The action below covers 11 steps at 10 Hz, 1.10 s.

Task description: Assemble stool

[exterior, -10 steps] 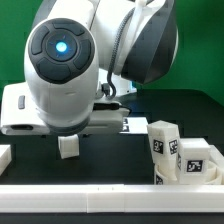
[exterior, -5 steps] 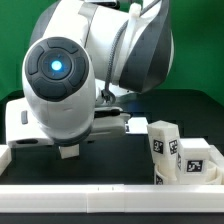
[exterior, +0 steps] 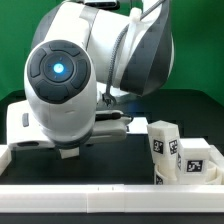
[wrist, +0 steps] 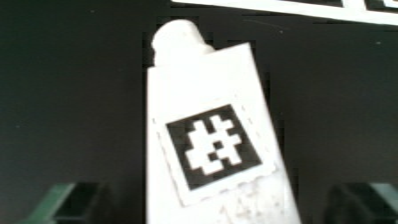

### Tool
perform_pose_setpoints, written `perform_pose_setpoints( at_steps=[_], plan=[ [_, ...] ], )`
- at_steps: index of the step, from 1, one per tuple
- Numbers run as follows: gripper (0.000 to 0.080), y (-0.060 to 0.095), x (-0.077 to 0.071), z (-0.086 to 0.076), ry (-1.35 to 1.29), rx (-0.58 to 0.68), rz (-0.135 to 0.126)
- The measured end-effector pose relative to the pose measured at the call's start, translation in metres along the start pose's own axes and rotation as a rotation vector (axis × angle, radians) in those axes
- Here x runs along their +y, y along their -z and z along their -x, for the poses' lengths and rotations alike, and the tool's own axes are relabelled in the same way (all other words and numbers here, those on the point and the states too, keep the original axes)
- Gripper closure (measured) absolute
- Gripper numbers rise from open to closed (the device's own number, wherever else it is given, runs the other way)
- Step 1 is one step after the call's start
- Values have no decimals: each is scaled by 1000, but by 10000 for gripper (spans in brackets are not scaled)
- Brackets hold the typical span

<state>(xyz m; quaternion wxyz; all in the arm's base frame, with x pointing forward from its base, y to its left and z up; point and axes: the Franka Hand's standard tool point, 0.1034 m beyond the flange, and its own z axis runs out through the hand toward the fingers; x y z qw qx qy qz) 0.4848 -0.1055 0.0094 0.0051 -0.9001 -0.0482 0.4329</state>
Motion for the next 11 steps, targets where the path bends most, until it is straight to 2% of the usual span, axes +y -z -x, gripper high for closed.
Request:
perform_pose_setpoints(
  at_steps=[1,2,3,5,6,9,11],
  plan=[
    [289,0,1,0,-1,0,-1],
    [440,-1,2,0,-3,0,-3],
    [473,-1,4,1,-5,1,-6],
    [473,-1,11,3,-11,-1,-3],
    [473,4,14,6,-24,4,-2],
    [472,36,3,27,-97,23,-13],
    [472,65,-24,38,-251,57,-12]
  ],
)
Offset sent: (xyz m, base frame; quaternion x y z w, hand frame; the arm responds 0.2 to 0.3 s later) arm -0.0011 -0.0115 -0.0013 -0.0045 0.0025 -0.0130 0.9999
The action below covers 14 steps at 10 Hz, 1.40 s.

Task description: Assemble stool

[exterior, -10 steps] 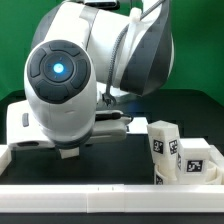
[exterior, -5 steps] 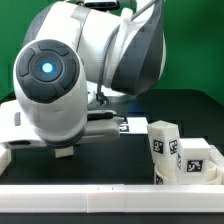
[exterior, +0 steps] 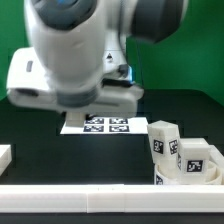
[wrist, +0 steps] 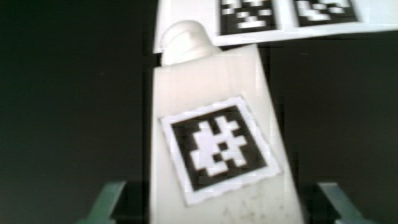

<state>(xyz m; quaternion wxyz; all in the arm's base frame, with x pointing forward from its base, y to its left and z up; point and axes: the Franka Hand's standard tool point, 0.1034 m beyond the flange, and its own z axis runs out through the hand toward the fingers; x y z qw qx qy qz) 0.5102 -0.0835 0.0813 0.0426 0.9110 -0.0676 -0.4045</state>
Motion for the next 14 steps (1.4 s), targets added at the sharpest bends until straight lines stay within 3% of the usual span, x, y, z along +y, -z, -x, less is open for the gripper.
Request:
perform_pose_setpoints(
  at_steps=[2,5,6,8,12,14],
  plan=[
    [472,18,-15,6,-82,37,4],
    [472,19,-13,-2,-84,81,3],
    [472,27,-16,-14,-76,196,1],
    [472,26,-20,-4,-85,305,-30],
    [472,50,-44,24,-133,563,-105],
    [472,54,-49,14,-124,736,-119]
  ],
)
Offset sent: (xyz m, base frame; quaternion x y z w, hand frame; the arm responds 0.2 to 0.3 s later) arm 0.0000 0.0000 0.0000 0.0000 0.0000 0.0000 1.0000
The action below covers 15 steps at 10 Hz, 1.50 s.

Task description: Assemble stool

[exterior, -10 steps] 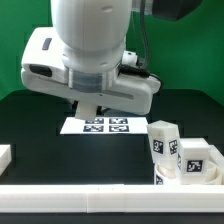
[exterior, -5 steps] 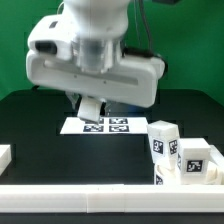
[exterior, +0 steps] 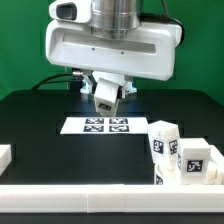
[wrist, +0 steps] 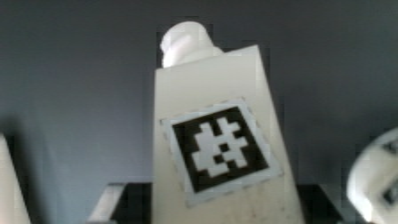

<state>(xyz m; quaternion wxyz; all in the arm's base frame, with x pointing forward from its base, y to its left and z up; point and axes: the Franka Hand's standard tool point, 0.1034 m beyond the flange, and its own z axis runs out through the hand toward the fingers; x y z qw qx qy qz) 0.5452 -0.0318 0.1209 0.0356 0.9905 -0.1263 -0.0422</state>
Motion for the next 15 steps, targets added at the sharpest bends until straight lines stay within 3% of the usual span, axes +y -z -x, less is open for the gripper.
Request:
perform_pose_setpoints(
  at_steps=[2,4,6,7,9,13,15],
  plan=[
    [472,-1,-7,-2,2,134,-25],
    [472,-1,-20,15,-52,263,-73],
    [472,0,-40,30,-94,407,-127],
    [472,-1,-56,37,-112,415,-144],
    [472,3,-87,35,-91,425,-158],
    [472,1,-89,35,-79,425,-156],
    [472,14,-120,19,-75,448,-182]
  ],
)
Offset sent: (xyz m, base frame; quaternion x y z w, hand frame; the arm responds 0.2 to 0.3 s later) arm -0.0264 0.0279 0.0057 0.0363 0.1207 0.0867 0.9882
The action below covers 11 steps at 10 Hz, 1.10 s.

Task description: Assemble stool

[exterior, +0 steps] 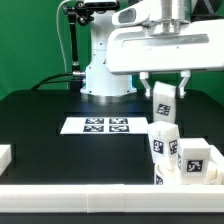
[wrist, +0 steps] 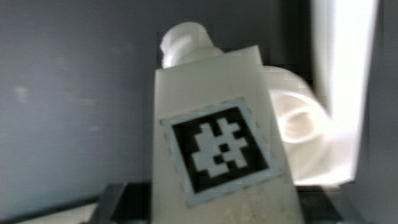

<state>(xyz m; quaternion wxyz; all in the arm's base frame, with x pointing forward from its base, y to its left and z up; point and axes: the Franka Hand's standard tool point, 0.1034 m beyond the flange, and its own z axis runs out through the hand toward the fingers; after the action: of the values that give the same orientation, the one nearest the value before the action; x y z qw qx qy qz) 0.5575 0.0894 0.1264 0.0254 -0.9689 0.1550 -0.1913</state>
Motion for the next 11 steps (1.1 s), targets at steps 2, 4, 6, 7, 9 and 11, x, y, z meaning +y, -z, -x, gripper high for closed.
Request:
perform_pose_setpoints(
  at_steps=[2,4,6,7,9,11],
  plan=[
    [472,-12,-13,-18,21,39,-2],
    [472,-16,-14,-13,32,46,0],
    [472,-17,-16,-13,38,85,-9],
    [472,-17,-20,-12,43,127,-19],
    [472,-15,-38,-21,36,141,-41],
    [472,-20,-48,-37,51,171,-47]
  ],
)
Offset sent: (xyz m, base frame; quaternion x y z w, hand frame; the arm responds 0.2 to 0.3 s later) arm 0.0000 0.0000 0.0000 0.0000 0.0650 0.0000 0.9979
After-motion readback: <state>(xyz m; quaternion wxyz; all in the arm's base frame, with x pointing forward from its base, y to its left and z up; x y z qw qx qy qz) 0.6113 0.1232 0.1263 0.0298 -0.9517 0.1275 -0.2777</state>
